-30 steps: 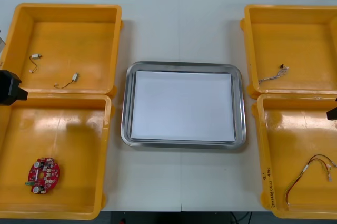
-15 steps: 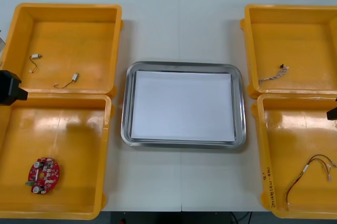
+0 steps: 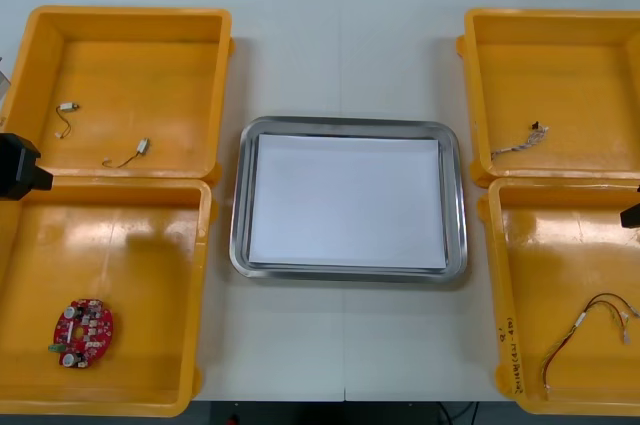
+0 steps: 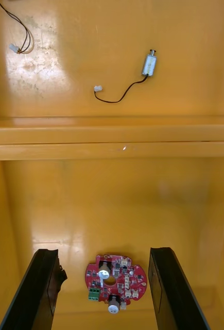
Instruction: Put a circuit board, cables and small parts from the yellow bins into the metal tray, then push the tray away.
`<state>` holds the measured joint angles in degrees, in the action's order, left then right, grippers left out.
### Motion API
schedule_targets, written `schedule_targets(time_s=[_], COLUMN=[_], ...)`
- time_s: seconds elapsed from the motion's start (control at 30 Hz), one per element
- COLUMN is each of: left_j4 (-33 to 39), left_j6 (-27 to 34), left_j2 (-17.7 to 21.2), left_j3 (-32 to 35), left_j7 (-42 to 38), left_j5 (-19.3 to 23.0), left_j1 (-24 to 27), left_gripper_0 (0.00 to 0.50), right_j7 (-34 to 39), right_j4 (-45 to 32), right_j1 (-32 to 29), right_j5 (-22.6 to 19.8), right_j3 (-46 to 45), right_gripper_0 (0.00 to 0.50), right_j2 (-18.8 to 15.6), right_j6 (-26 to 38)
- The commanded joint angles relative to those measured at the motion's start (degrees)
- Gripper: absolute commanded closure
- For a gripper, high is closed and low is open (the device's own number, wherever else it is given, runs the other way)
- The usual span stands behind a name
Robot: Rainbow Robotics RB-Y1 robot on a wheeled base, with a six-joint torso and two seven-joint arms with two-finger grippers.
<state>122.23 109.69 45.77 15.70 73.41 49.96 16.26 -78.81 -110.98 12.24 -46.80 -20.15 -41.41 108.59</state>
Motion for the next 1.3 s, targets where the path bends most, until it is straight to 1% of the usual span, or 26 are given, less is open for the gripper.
schedule_targets(time_s=[0.03,1.3], left_j4=[1.7,1.7], left_j6=[0.3,0.3], left_j2=[2.5,2.5], left_j3=[1.7,1.7], left_j7=[-2.1,-2.1], left_j5=[0.4,0.4], left_j1=[-0.7,-0.7], left_gripper_0=[0.000,0.000], right_j7=[0.2,0.2], right_j4=[-0.4,-0.4], right_j1=[0.5,0.5], right_j5=[-0.5,-0.5], right_j3=[-1.4,-1.4], right_gripper_0=[0.000,0.000], right_j2=[-2.5,-2.5], right_j6=[0.0,0.0])
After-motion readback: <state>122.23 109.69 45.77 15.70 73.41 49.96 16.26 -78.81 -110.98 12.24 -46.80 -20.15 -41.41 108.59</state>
